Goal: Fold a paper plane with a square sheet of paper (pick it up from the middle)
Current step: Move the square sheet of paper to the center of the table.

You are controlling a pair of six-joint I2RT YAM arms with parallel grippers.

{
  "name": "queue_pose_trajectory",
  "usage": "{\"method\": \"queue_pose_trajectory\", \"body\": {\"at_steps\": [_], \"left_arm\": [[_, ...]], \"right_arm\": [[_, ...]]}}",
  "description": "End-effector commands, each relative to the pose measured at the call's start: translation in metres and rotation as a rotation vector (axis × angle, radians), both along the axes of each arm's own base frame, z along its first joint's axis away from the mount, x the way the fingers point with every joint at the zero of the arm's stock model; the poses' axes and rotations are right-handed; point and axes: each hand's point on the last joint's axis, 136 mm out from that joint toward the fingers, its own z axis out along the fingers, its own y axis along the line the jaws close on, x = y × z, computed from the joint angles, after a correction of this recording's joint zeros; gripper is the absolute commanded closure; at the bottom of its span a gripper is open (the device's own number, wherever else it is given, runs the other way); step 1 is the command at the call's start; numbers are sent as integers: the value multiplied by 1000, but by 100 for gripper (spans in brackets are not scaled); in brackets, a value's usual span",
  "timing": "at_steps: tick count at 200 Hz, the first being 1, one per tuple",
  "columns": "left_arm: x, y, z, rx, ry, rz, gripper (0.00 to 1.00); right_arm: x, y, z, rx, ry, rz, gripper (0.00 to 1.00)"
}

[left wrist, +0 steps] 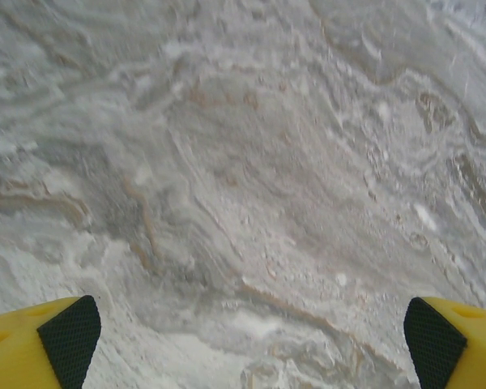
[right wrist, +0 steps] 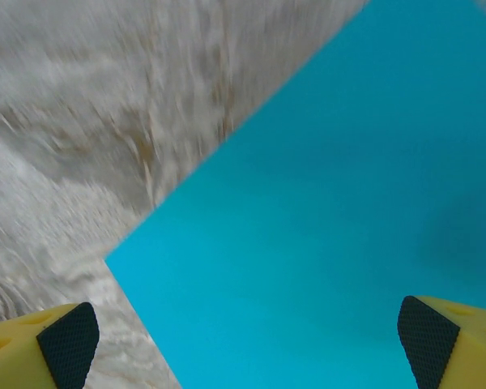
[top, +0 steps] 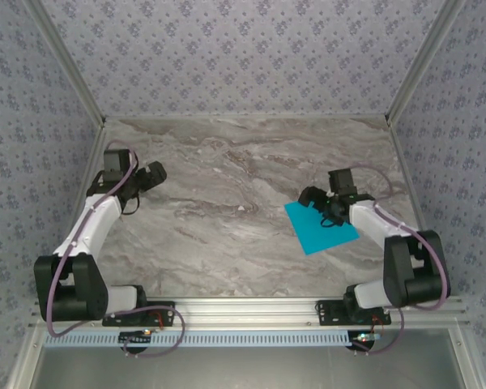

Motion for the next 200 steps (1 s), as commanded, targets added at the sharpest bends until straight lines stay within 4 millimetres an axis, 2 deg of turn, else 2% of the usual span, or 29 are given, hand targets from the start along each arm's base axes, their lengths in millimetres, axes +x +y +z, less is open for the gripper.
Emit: {"method": "queue_pose_trajectory", "body": {"at_steps": [1,33,59,81,105,125,139,162,165,172,185,200], "left_arm": [[-1,-15,8,-66,23,-47,1],[-2,-19,6,-86,17,-58,1],[-2,-26,4,-113,23,-62,1],[-4,-40,-4,-160,38,-79,1],[-8,-57,-14,-201,60,-96,1],[-11,-68,-25,-207,82,-101,1],[-15,-72,-35,-212,98,-90,1],[-21,-76,-43,-233,106,-66,1],[-22,-76,-44,-235,106,-62,1],[-23,-76,-45,-246,102,-53,1],[-26,-79,-48,-266,93,-46,1],[-28,-83,-51,-282,91,-42,1]], "right_arm": [[-2,13,-6,39,60,-29,0],[-11,23,-27,14,128,-20,0],[-24,47,-43,15,178,14,1],[-35,83,-54,24,211,65,1],[-49,136,-60,26,236,153,2],[-55,181,-56,24,253,241,6],[-48,199,-45,-6,244,280,7],[-26,198,-14,-73,171,318,6],[-16,202,-3,-67,141,322,5],[-7,199,6,-82,114,333,4],[10,194,10,-95,101,354,3],[26,187,1,-103,125,365,3]]}}
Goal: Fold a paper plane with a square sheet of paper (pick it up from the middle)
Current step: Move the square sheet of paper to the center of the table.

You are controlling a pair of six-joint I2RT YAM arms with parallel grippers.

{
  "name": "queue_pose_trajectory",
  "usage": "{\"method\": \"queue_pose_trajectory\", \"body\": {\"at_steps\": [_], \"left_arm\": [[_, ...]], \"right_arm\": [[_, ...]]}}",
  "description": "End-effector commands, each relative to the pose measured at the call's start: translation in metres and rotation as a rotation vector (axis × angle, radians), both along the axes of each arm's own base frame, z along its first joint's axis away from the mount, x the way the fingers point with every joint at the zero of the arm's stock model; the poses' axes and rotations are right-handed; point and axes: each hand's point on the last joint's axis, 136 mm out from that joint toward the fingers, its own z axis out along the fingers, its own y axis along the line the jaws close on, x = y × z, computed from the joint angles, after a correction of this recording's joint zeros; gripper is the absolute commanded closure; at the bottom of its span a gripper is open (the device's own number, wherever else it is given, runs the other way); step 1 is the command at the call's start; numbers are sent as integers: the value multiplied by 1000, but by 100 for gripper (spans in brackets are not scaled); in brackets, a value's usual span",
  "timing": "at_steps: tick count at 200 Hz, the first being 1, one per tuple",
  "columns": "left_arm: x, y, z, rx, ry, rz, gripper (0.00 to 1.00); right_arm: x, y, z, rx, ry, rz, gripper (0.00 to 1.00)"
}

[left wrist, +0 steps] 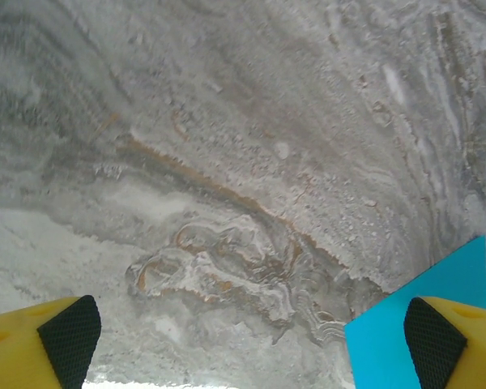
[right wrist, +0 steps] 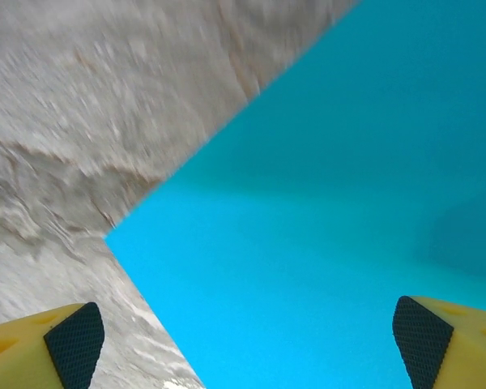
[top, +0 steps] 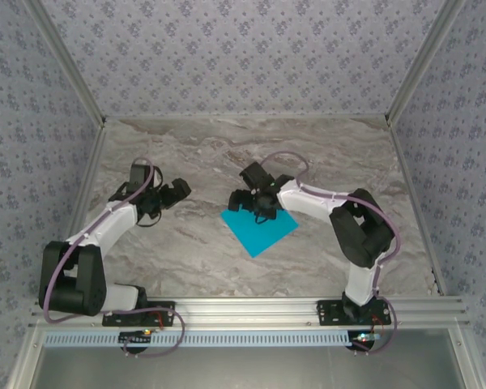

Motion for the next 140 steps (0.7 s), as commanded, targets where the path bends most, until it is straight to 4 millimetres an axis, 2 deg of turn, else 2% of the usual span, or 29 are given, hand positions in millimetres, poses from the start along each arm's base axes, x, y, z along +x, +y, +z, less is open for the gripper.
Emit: {"method": "queue_pose_trajectory", "body": {"at_steps": [1,28,61,95,115,119,140], "left_arm": [[6,-7,12,-49,-62,34,1],[2,-14,7,-72,-42,34,1],[0,-27,4,-94,-30,10,1],[-2,-39,0,-102,-14,-4,1],[-3,-44,-4,-114,0,-4,1],[-3,-45,-4,-114,2,-5,1],[-3,-51,-8,-114,16,-16,1]], "right_arm": [[21,-25,-11,-90,37,28,3],[43,-33,-26,-115,67,28,4],[47,-44,-39,-151,95,14,5],[14,-81,-58,-228,196,-81,5],[-19,-102,-65,-266,244,-140,5],[-33,-109,-72,-285,271,-144,5],[-56,-119,-66,-340,273,-151,5]]}}
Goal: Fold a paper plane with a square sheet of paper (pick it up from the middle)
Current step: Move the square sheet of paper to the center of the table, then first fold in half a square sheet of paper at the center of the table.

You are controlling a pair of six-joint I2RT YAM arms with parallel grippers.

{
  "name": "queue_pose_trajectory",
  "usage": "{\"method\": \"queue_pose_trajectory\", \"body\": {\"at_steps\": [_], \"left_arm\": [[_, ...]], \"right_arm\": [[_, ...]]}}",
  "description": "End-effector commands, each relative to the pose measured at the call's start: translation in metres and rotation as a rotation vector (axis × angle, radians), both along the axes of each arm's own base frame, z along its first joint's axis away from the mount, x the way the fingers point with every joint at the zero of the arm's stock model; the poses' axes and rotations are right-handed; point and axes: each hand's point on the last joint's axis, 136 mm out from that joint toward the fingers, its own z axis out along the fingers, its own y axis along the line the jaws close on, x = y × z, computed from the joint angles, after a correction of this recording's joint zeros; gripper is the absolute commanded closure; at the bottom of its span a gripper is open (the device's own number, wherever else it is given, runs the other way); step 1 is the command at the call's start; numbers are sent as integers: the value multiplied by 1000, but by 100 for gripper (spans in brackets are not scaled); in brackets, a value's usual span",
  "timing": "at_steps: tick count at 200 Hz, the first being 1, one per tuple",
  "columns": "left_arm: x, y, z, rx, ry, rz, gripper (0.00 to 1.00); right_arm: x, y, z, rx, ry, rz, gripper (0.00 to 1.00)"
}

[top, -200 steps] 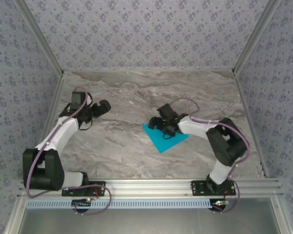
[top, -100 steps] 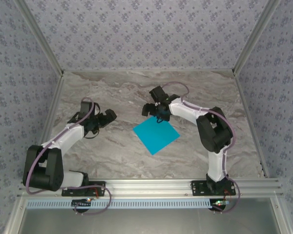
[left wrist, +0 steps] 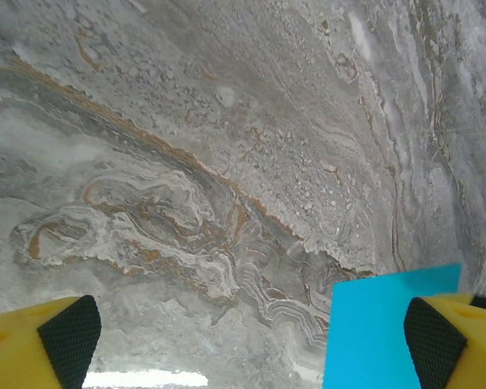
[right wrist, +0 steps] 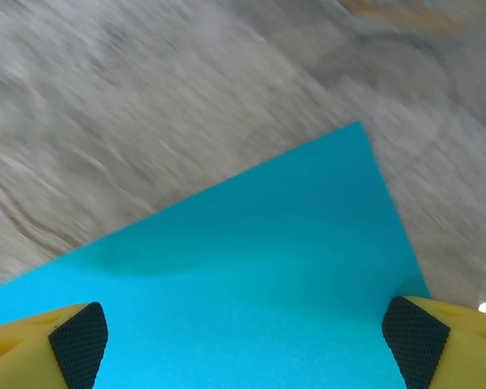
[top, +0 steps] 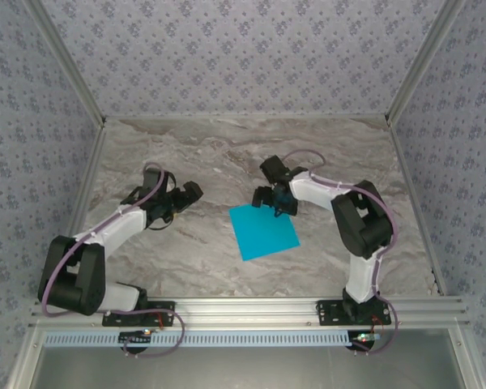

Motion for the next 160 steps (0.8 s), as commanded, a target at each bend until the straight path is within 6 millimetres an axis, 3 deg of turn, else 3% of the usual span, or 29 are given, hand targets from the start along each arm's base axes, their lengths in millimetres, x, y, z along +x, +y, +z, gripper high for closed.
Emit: {"method": "queue_pose_trajectory", "body": {"at_steps": [1,28,35,51,76,98,160], "left_arm": [[3,-9,-1,-22,3,-3,1],[4,-13,-7,-25,22,-9,1],[5,-13,-7,-26,24,-10,1],[5,-14,-8,-26,29,-12,1],[5,-13,-8,-17,25,-12,1],[4,-12,-8,-11,28,-17,1],[-1,-10,-11,2,37,-22,1]], "right_arm": [[-60,-37,-25,-165,172,-60,5],[-48,-40,17,-242,76,9,3],[-38,-31,36,-237,32,36,1],[-41,-14,46,-250,11,131,0],[-56,13,31,-232,31,207,0],[-58,27,19,-178,54,194,0],[-65,24,-6,-229,119,199,4]]}}
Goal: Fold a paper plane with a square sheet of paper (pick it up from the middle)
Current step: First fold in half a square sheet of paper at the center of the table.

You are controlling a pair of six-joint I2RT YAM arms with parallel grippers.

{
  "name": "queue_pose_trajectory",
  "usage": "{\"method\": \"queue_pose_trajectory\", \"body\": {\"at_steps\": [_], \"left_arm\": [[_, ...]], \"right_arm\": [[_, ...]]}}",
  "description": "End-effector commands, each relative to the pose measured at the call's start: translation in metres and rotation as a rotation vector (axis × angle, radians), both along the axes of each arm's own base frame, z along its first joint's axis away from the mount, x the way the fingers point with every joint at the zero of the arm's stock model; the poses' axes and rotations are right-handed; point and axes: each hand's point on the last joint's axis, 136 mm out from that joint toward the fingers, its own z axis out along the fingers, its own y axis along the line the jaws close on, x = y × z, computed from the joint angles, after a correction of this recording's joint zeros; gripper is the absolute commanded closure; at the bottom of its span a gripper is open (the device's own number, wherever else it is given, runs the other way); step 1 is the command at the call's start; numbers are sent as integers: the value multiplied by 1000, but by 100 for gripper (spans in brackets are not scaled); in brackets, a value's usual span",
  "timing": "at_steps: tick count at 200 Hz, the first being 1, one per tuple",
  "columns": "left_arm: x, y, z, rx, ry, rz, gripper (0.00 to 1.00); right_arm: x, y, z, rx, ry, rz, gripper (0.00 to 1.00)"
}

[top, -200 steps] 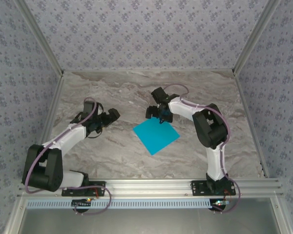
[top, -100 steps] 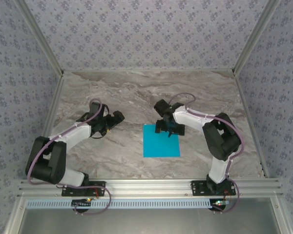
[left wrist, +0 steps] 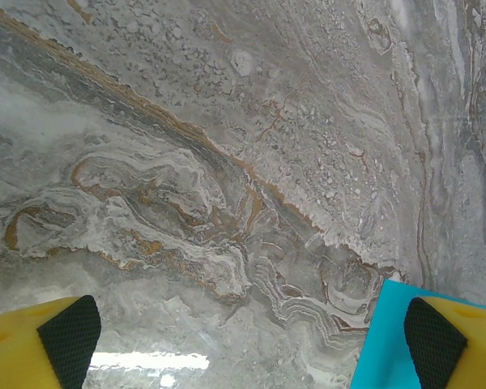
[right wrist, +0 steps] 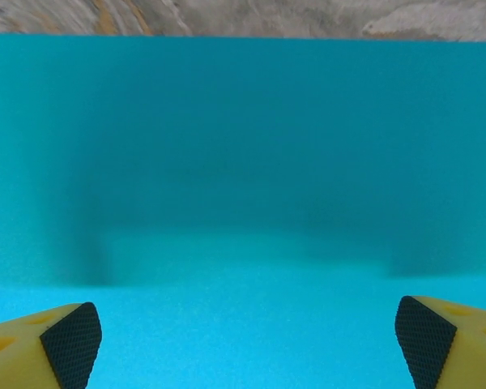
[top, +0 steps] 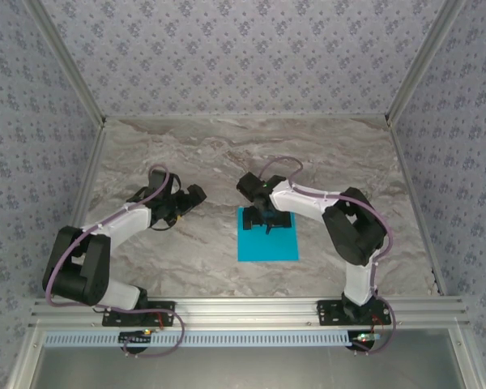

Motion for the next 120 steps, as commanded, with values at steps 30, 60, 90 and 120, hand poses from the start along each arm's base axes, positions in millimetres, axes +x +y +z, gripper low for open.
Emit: {"method": "queue_pose_trajectory", "body": {"at_steps": [30,60,90,120], "left_arm": [[2,-3,5,0,-10,-10,1],[2,-3,6,-2,-10,-10,1],[2,-4,6,-3,-9,-14,1],[0,-3,4,-3,0,-11,1]], "right_arm": [[-9,-8,-22,-55,64,-21,5],[-23,-16,-49,-53,133,-55,8],[-31,-30,-68,-126,169,-67,15],[-38,-41,-73,-147,176,-85,21]]}}
